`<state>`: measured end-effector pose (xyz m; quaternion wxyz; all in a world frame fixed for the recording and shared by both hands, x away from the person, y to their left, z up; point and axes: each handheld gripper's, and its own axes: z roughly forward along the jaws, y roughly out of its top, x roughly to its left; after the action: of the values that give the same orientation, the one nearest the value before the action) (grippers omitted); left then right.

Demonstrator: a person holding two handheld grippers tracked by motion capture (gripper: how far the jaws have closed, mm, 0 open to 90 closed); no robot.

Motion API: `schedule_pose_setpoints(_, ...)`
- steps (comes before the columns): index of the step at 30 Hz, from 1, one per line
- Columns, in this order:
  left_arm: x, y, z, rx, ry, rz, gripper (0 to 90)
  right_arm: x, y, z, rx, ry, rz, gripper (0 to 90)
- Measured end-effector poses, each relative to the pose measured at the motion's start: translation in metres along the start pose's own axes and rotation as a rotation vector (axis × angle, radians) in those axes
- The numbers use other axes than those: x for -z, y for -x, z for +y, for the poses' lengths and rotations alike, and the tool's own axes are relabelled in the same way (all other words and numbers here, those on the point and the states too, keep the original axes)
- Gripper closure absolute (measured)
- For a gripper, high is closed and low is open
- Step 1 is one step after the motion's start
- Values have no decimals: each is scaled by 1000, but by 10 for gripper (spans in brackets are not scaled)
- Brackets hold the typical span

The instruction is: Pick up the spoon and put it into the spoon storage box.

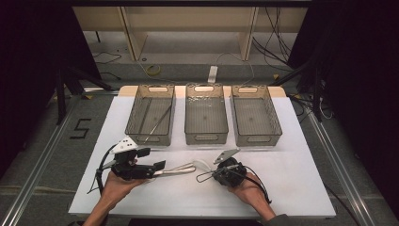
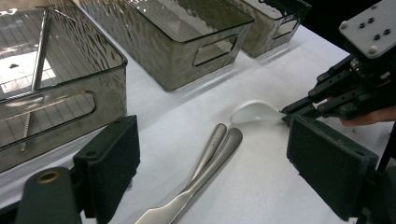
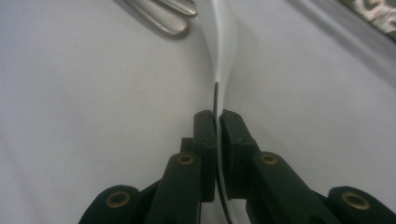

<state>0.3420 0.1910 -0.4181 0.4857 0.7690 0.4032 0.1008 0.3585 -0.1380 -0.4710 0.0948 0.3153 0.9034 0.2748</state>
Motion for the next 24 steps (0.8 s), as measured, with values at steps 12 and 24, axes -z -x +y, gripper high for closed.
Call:
schedule_pose_setpoints(12,-1,0,0,-3,1,2,169,18,13,3,-44,83,28,865)
schedule_pose_setpoints(24,-2,0,1,3,6,-2,169,34,39,25,-88,181,-10,865)
